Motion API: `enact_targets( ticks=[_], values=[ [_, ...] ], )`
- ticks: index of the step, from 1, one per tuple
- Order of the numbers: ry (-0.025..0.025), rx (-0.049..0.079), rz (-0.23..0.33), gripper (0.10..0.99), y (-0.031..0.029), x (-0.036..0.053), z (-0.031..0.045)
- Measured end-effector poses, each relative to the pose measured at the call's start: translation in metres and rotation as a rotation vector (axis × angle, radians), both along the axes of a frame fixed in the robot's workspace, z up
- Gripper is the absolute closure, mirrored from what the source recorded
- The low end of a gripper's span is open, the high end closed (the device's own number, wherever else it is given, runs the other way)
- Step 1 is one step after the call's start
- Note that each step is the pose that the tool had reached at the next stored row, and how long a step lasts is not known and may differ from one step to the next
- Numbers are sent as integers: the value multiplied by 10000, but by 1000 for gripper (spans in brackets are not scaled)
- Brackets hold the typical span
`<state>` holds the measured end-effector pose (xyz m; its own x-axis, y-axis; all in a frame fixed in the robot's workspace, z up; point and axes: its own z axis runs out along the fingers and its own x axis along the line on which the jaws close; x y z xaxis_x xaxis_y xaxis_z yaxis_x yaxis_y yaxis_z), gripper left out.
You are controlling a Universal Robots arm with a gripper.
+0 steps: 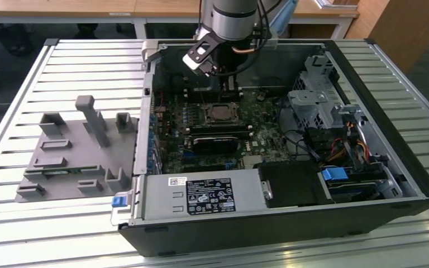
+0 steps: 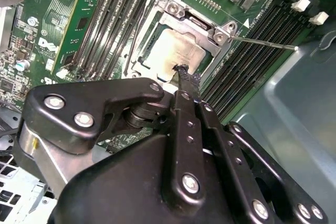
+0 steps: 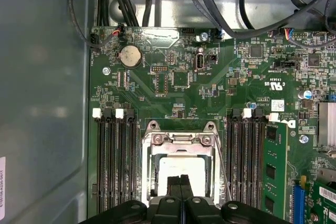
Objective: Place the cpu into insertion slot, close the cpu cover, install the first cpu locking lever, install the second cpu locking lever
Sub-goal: 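Install the first cpu locking lever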
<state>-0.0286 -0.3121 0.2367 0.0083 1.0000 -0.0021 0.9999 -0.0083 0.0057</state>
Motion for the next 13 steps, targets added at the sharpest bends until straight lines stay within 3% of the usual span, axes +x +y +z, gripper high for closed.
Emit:
enact_targets(
  ticks=[6,13],
  values=[
    [-1,-32,0,980,0,0,50],
    [-2,-31,-1,980,0,0,205]
  ],
)
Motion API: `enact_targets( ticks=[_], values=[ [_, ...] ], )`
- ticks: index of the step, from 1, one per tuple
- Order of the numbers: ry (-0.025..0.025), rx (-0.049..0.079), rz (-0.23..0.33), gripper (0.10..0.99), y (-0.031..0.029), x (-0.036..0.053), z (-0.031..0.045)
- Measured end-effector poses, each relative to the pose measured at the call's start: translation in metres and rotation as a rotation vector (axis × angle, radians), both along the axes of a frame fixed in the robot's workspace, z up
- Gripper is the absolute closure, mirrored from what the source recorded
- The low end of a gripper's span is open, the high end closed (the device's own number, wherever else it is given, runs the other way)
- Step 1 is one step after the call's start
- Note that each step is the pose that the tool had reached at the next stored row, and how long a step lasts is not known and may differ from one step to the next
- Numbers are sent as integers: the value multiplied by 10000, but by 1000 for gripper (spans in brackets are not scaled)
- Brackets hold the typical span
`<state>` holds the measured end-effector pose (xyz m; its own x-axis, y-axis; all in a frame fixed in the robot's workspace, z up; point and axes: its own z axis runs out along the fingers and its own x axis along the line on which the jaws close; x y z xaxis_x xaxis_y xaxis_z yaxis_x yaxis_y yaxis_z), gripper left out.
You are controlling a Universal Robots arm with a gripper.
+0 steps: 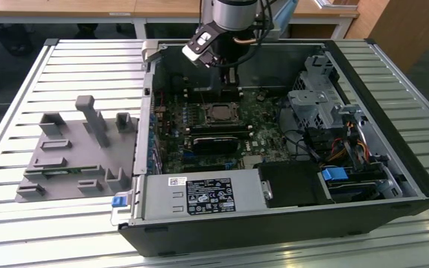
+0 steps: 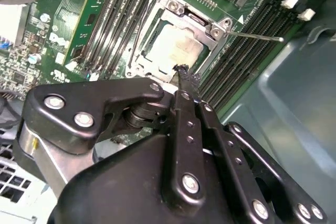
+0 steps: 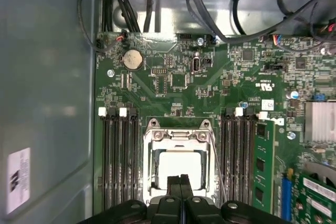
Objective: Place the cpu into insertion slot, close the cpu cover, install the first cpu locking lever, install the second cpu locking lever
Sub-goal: 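Install the first cpu locking lever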
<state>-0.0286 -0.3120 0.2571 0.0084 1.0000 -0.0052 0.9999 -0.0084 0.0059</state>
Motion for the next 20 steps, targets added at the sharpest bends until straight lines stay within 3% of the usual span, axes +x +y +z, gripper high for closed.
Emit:
enact_targets(
  ticks=[3,5,20],
  values=[
    [1,-1,4,980,0,0,88],
    [0,0,97,980,0,0,102],
    [0,-9,2767,980,0,0,102]
  ],
)
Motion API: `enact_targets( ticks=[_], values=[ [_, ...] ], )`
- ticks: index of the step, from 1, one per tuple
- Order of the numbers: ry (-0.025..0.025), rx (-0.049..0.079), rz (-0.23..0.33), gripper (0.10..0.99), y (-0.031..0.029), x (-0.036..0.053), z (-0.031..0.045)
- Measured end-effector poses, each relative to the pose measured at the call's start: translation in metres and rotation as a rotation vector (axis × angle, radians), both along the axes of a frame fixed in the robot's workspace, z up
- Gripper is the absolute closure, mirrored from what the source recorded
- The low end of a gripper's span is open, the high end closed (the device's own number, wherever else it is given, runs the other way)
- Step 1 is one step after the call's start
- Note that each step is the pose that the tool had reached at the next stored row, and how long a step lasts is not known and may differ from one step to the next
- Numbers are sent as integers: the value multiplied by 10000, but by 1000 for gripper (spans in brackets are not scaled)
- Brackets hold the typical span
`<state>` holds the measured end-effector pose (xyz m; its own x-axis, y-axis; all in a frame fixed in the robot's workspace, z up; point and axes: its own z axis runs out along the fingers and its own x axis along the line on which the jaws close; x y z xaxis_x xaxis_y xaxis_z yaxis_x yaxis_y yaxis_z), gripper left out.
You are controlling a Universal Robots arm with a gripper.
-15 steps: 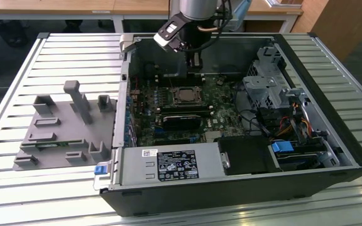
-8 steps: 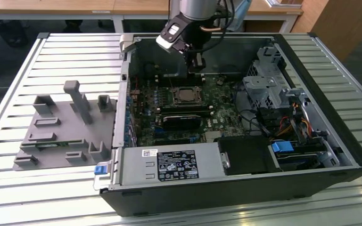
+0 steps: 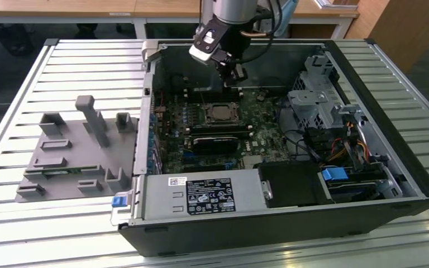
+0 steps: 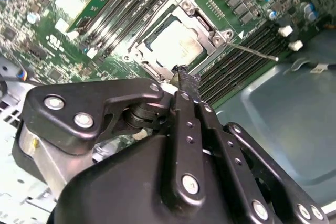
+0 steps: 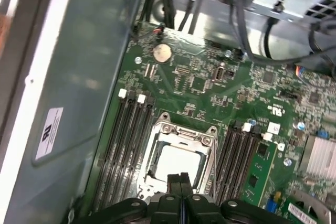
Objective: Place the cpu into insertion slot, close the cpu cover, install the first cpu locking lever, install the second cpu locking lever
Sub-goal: 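Install the first cpu locking lever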
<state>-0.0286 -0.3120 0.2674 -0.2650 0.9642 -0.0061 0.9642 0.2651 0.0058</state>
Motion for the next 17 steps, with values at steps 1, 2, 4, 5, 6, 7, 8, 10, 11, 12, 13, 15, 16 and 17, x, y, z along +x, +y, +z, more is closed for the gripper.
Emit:
enact_targets(
  ticks=[1,2,4,5,6,7,8,10,11,12,13,15,16,17],
  values=[
    [0,-1,139,980,0,0,0],
    [0,0,259,980,0,0,0],
    [0,0,477,980,0,0,0],
    [0,0,589,980,0,0,0],
    [0,0,709,980,0,0,-1],
    [0,-1,841,980,0,0,0],
    [0,-1,973,980,0,0,-1],
    [0,-1,1281,980,0,0,-1],
    [0,-1,1461,980,0,0,-1],
    [0,-1,1641,980,0,0,-2],
    [1,-1,1820,980,0,0,-2],
    [1,-1,2179,980,0,0,-3],
    [0,-1,2360,980,0,0,-3],
    [0,-1,2544,980,0,0,-4]
  ],
)
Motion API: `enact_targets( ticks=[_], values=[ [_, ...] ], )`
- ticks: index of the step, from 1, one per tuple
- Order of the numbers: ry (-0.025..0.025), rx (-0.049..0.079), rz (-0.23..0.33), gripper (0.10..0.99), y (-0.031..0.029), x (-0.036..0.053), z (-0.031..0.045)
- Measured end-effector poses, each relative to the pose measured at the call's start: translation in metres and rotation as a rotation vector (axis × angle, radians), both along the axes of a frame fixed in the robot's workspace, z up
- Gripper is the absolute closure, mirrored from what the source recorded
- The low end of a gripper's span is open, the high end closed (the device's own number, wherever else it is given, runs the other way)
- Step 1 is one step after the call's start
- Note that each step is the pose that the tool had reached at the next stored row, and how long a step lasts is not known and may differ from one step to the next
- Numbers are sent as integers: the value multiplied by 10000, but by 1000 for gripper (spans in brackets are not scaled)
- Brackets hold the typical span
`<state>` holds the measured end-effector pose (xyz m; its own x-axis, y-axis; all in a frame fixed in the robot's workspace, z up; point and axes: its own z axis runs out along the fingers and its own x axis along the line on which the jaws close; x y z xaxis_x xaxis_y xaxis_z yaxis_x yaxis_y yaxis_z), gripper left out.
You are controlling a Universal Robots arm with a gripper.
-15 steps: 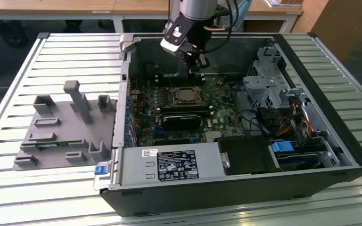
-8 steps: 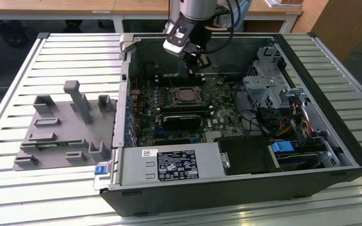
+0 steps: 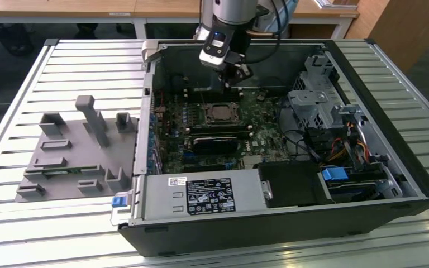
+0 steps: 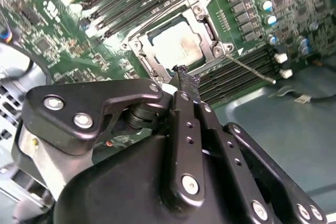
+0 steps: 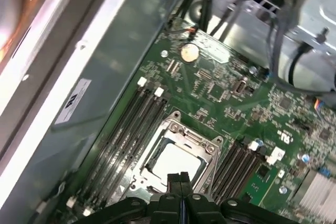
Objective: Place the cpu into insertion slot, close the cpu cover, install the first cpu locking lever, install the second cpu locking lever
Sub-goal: 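Install the first cpu locking lever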
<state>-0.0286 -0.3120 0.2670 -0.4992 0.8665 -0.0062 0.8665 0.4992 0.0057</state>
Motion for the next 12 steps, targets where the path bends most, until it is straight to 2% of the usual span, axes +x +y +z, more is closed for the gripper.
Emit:
enact_targets(
  ticks=[12],
  values=[
    [0,0,2191,980,0,0,-6]
  ],
)
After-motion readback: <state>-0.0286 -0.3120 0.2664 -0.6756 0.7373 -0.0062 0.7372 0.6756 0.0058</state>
